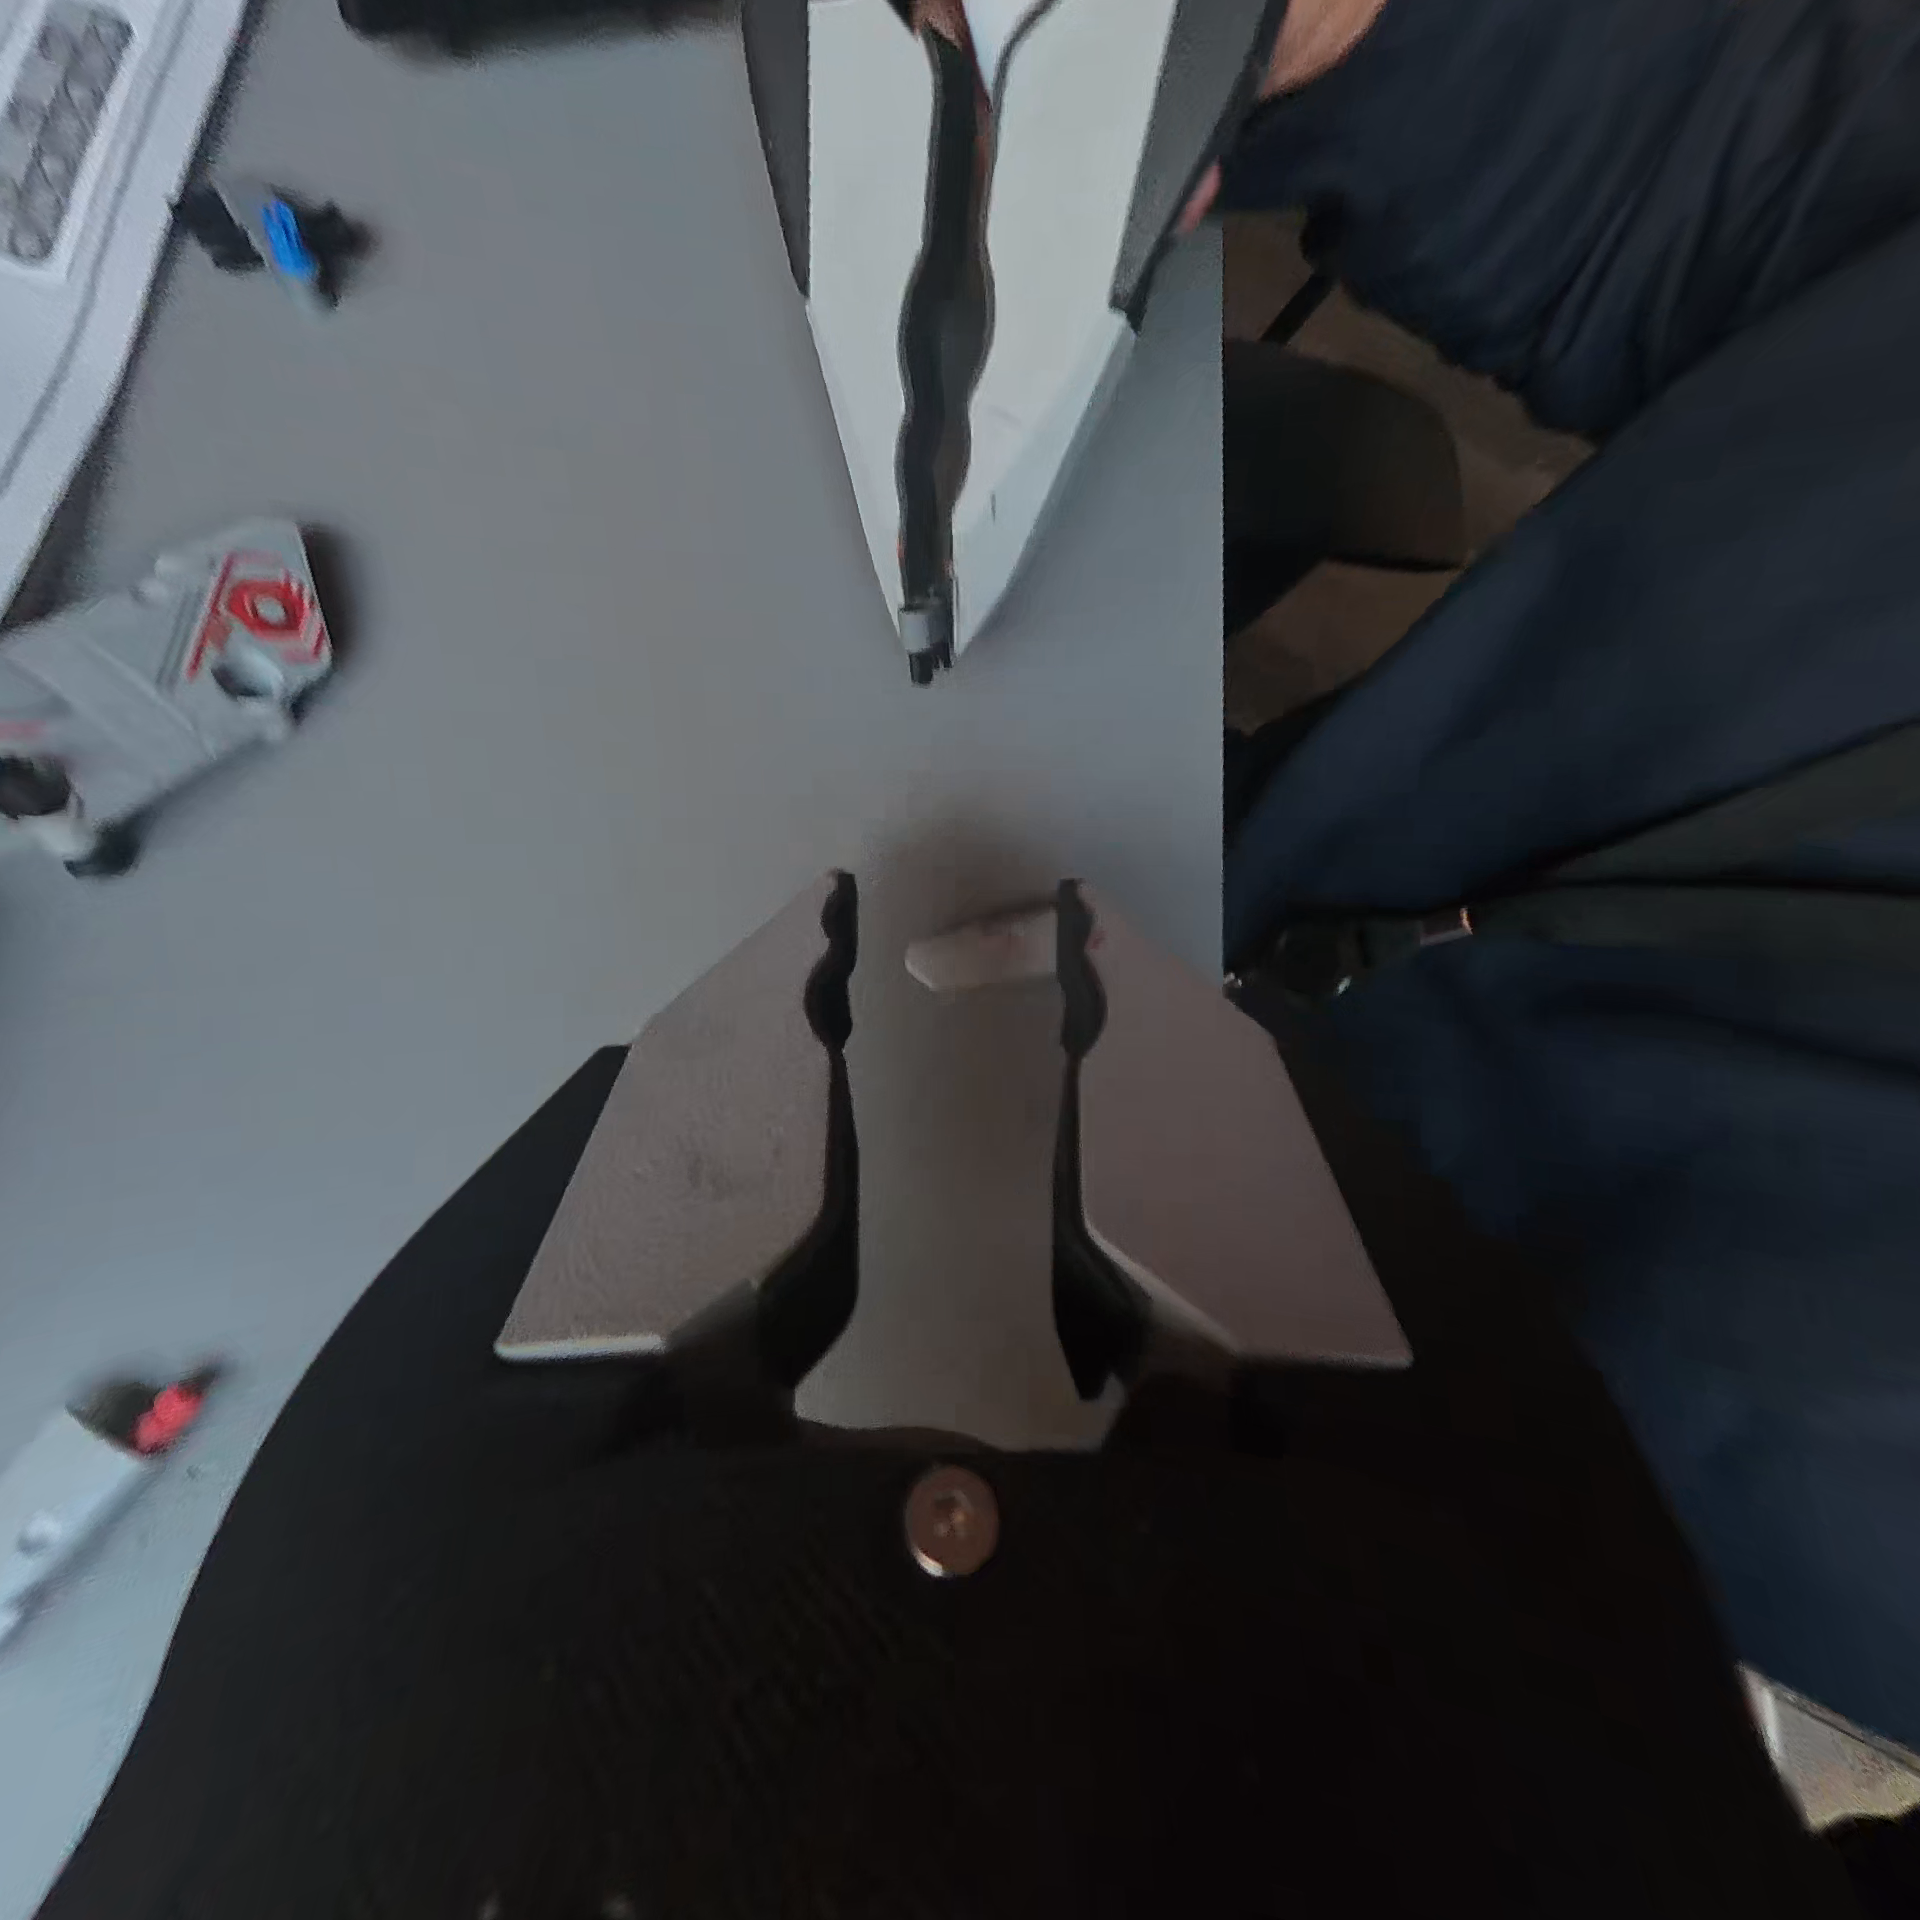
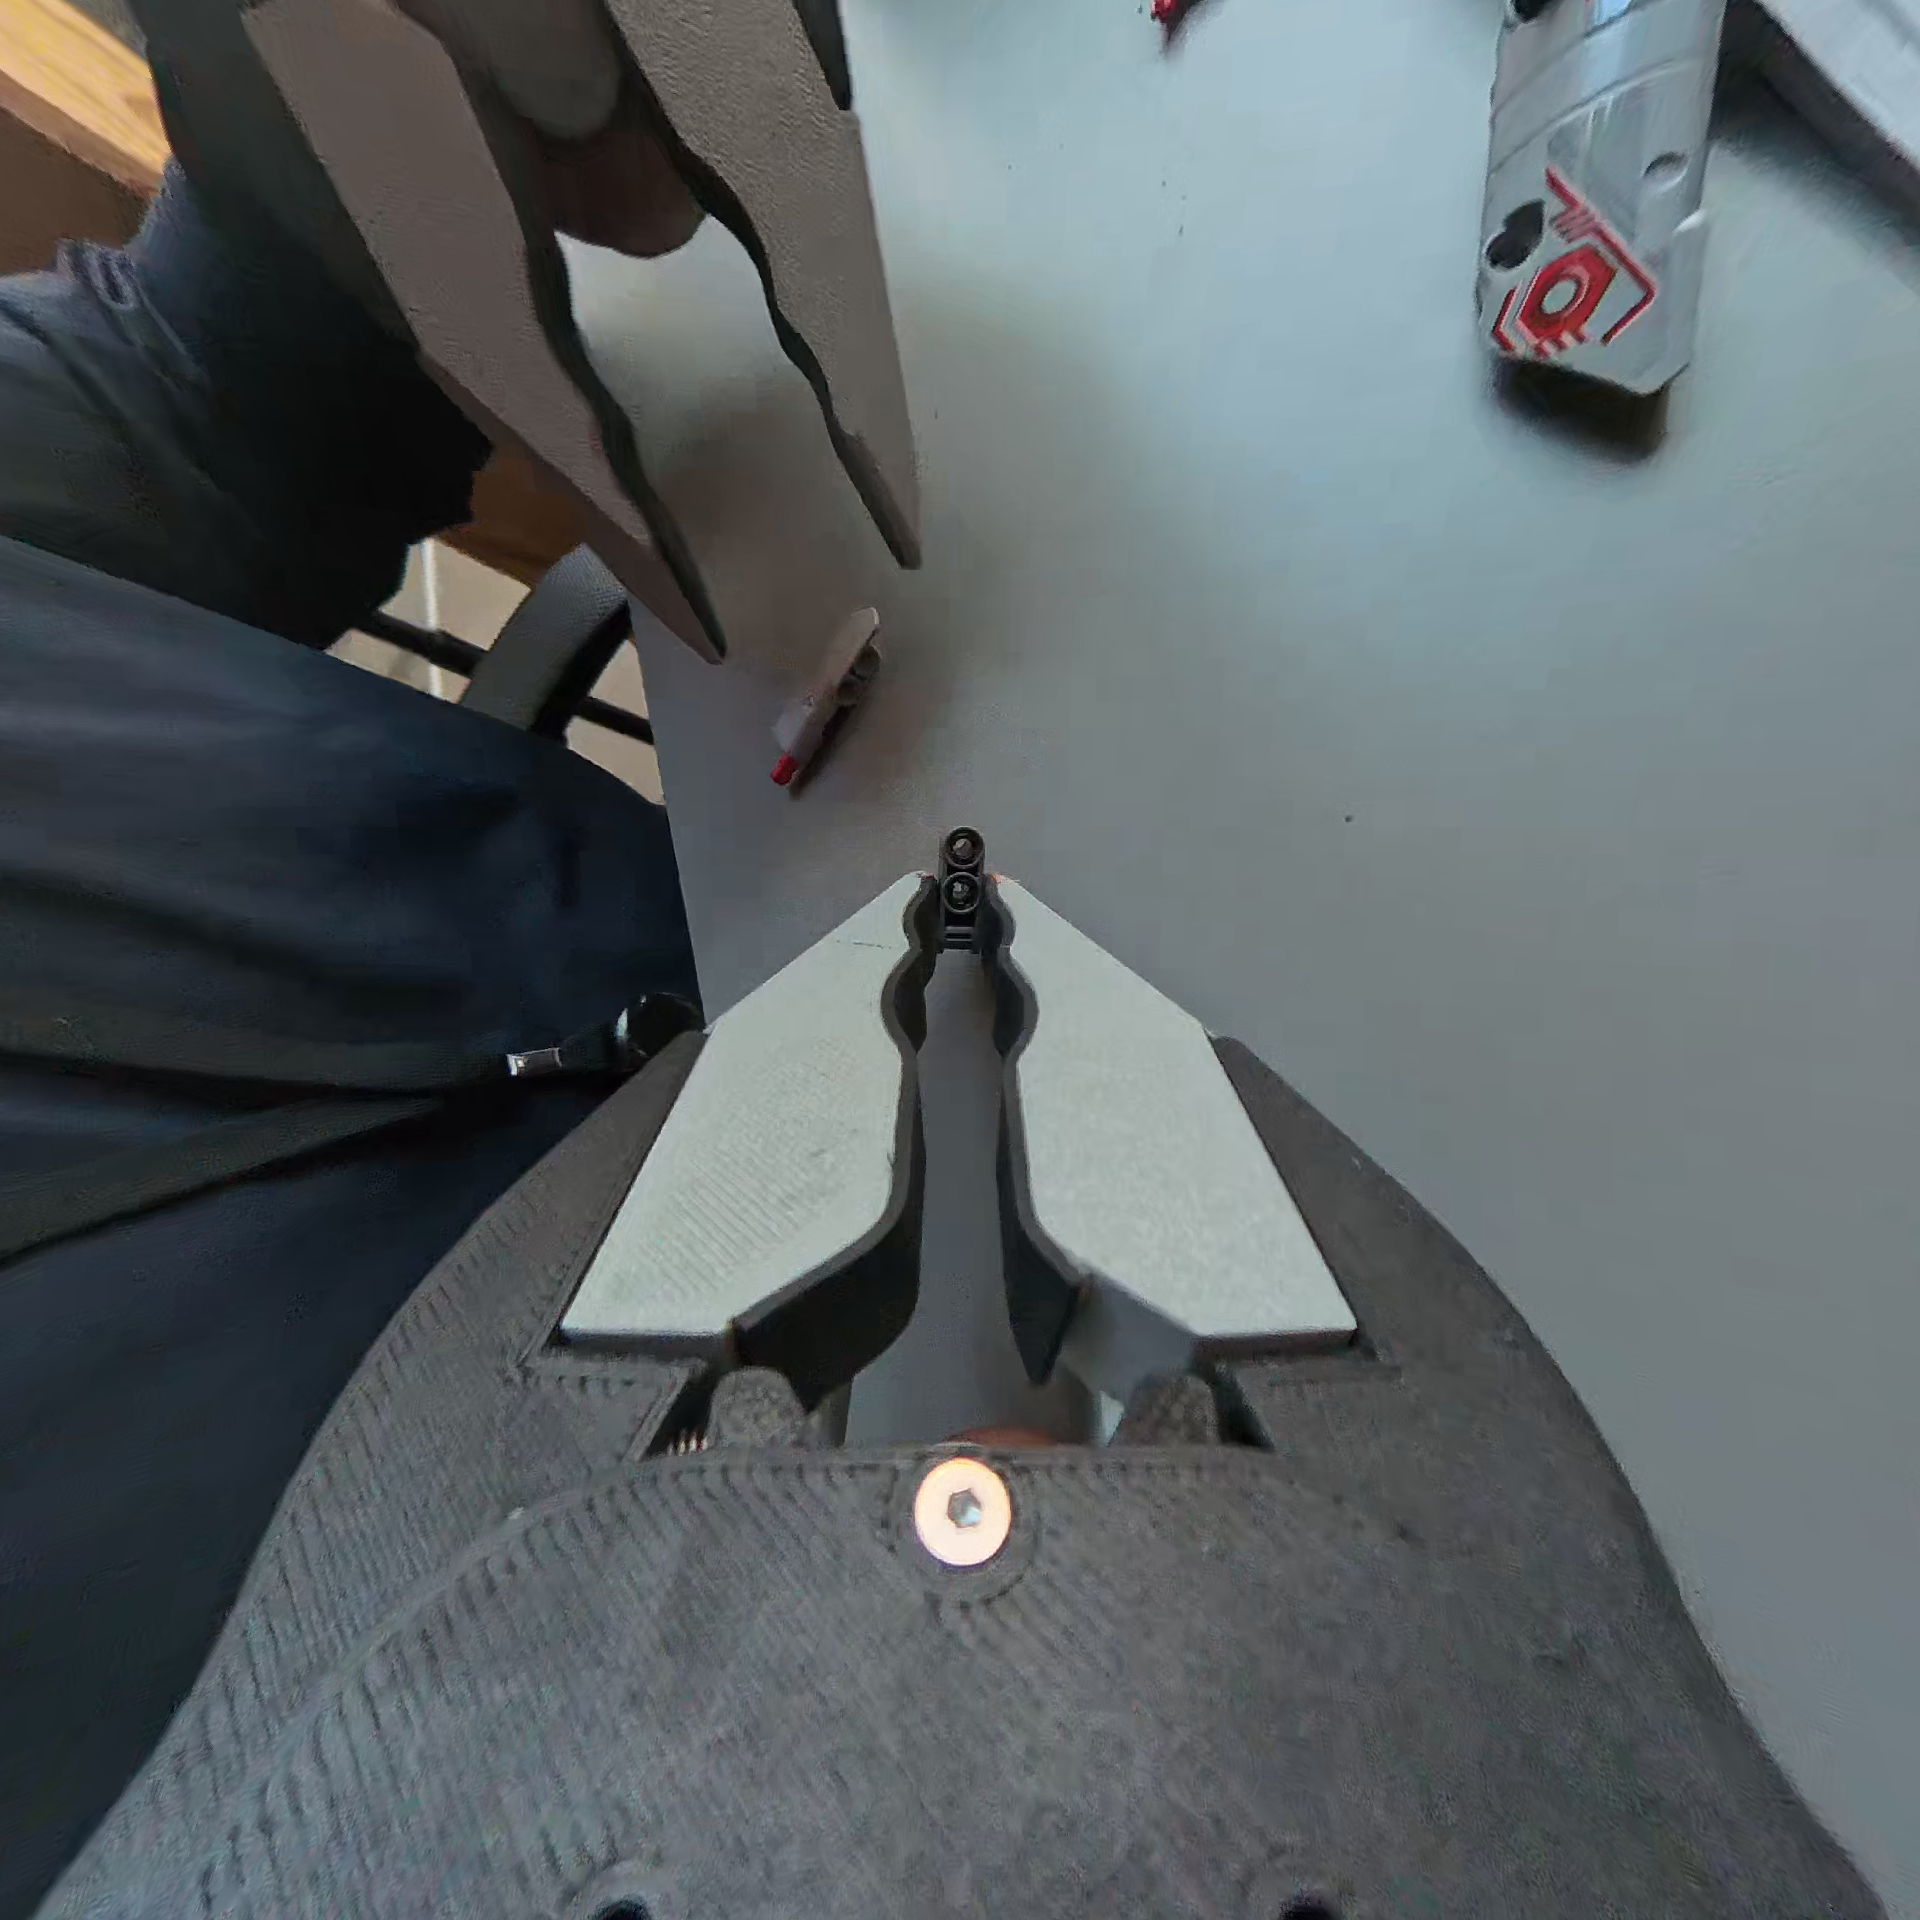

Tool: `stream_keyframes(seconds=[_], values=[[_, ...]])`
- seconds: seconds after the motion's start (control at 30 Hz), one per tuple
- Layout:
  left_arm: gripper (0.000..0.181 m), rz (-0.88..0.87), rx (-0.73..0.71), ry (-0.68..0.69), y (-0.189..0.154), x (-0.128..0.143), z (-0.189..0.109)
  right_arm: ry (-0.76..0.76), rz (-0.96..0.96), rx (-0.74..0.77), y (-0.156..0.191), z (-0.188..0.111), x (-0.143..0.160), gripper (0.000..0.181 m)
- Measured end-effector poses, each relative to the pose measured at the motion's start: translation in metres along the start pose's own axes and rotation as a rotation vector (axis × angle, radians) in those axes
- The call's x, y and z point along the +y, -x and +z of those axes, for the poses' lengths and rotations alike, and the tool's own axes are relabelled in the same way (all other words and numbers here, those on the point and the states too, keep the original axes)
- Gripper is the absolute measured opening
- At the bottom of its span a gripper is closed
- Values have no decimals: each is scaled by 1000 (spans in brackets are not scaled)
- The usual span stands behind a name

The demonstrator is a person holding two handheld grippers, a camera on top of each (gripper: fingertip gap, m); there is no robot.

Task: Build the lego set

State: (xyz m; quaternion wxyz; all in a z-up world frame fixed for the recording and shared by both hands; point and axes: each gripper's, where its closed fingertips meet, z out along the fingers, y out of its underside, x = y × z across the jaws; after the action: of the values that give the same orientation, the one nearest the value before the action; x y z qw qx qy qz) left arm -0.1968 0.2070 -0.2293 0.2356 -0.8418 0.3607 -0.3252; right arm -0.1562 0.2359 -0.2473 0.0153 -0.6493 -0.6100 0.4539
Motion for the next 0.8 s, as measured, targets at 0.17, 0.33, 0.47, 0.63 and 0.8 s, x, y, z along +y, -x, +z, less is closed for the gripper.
stream_keyframes(seconds=[0.17, 0.33, 0.47, 0.63, 0.8], values=[[38, -33, 30, 32, -3, 20, 1, 12, 101, -79, 2, 6, 0, 4], [26, -61, 68, 6, 0, 18, 7, 35, 121, -64, 1, 6, 1, 4], [11, -111, 101, -8, 2, 18, 9, 57, 135, -59, 2, 5, 3, 4], [0, -104, 101, -23, 1, 19, 9, 57, 97, 4, -3, 3, 2, 4], [0, -103, 80, -55, 2, 19, 7, 52, 101, 28, -8, -1, 1, 4]])
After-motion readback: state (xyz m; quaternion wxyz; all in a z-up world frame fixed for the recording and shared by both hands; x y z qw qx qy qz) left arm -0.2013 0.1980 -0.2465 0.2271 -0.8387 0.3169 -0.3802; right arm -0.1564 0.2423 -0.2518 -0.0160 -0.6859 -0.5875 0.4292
